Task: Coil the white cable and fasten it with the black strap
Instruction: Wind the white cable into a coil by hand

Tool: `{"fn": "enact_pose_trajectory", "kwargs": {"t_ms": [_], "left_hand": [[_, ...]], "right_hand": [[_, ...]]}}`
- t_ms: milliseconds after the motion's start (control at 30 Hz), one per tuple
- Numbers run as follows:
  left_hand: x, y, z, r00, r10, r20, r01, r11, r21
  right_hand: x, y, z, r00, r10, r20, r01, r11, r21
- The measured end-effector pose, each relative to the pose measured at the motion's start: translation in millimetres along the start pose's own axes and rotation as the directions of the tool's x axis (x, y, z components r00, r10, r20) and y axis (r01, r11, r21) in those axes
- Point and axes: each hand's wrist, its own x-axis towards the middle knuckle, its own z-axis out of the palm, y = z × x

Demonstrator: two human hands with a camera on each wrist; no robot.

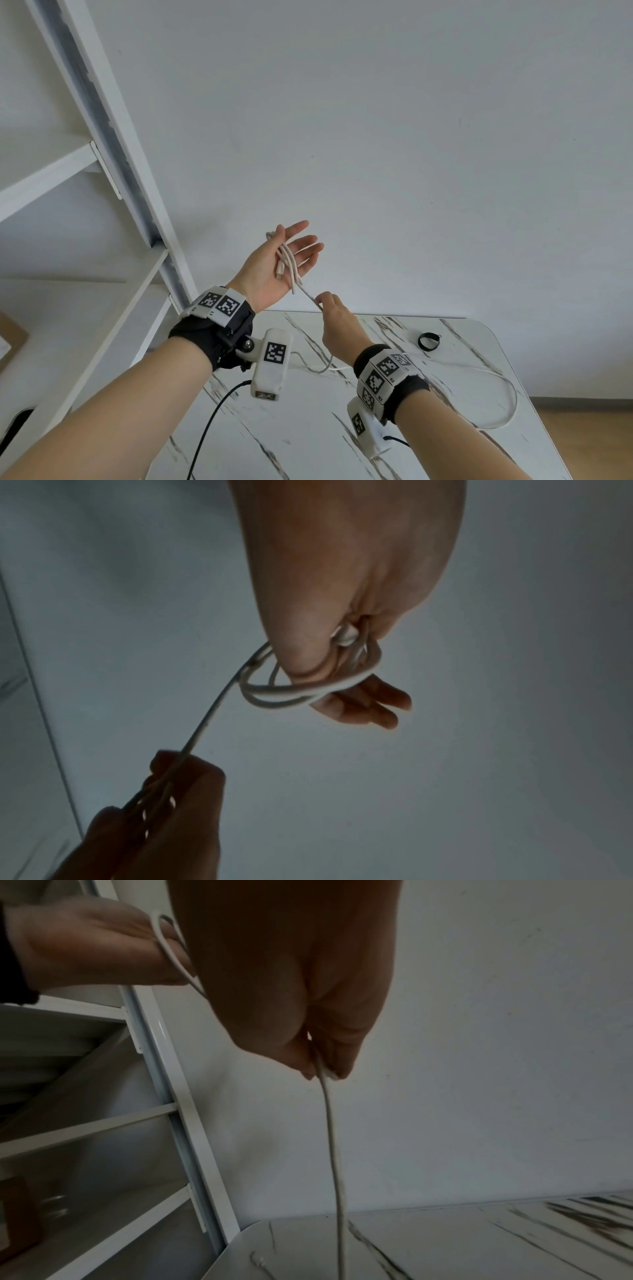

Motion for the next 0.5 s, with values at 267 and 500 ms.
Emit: {"fn": "enact_pose_trajectory", "kwargs": {"t_ms": [267,500], "left_hand": [[11,-9,-21,0.993,0.088,-0.084,-0.063,0.962,0.266],[10,-27,-39,0.995,0.087,-0.039,-0.014,0.539,0.842]], "right_hand": [[-3,0,-1,0.983,-0.184,0.008,0.184,0.983,0.007],[-7,-9,-11,0.968,-0.247,-0.043,0.249,0.967,0.047]]}}
